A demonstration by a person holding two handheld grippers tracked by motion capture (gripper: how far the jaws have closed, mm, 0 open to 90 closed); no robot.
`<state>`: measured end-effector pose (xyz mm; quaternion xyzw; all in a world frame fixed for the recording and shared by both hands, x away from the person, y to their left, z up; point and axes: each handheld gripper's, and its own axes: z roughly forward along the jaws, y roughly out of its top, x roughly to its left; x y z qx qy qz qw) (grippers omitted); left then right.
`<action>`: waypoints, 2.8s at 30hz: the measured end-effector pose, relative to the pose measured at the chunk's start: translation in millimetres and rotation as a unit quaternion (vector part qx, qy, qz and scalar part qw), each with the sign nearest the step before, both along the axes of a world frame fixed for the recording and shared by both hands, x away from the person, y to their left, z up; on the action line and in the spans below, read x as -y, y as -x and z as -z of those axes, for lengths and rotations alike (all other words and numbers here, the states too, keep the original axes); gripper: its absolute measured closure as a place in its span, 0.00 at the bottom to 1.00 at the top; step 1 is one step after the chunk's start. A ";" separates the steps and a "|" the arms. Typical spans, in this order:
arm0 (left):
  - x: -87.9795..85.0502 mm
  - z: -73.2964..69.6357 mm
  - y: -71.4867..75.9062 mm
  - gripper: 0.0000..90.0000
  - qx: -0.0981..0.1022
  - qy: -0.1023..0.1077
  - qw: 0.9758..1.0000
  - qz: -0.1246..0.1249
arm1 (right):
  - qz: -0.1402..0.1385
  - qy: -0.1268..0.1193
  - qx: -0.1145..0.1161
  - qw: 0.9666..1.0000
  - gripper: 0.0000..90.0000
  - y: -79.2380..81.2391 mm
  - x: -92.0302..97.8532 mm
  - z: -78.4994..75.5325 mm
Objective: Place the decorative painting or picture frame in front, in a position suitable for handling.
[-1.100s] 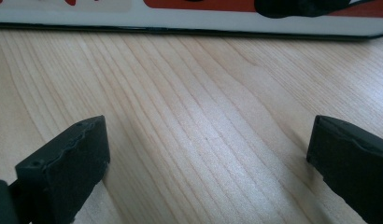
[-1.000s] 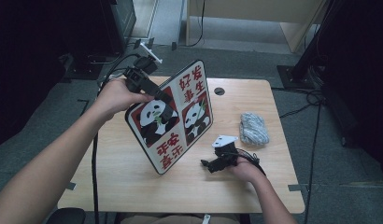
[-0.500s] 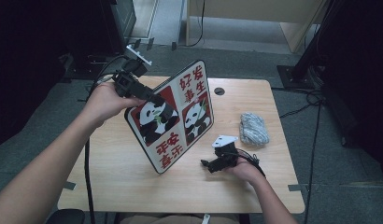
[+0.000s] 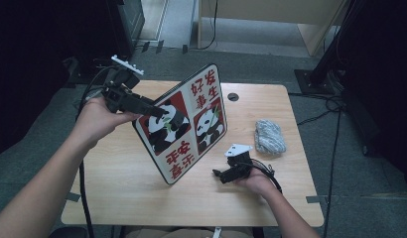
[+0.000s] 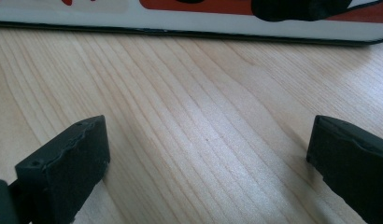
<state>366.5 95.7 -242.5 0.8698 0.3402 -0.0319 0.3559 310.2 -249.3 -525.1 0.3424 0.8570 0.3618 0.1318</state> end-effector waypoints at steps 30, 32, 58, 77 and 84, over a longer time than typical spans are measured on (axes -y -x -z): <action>-40.3 57.4 56.8 0.43 0.027 0.035 0.998 -0.035 | 0.005 -0.010 -0.011 1.000 0.10 -4.9 3.2 -4.5; -40.7 61.7 58.7 0.43 0.026 0.038 0.998 -0.037 | 0.010 -0.014 -0.015 1.000 0.11 -6.5 4.8 -6.4; -46.7 102.6 78.2 0.47 0.032 0.079 0.995 -0.054 | 0.069 -0.074 -0.016 0.995 0.29 -26.2 49.1 -43.6; -40.4 117.0 74.8 0.53 0.032 0.076 0.996 -0.046 | 0.138 -0.086 0.000 0.987 0.40 -26.3 110.4 -65.6; -39.0 120.8 73.2 0.56 0.028 0.078 0.996 -0.042 | 0.161 -0.086 -0.004 0.983 0.42 -27.8 132.7 -65.8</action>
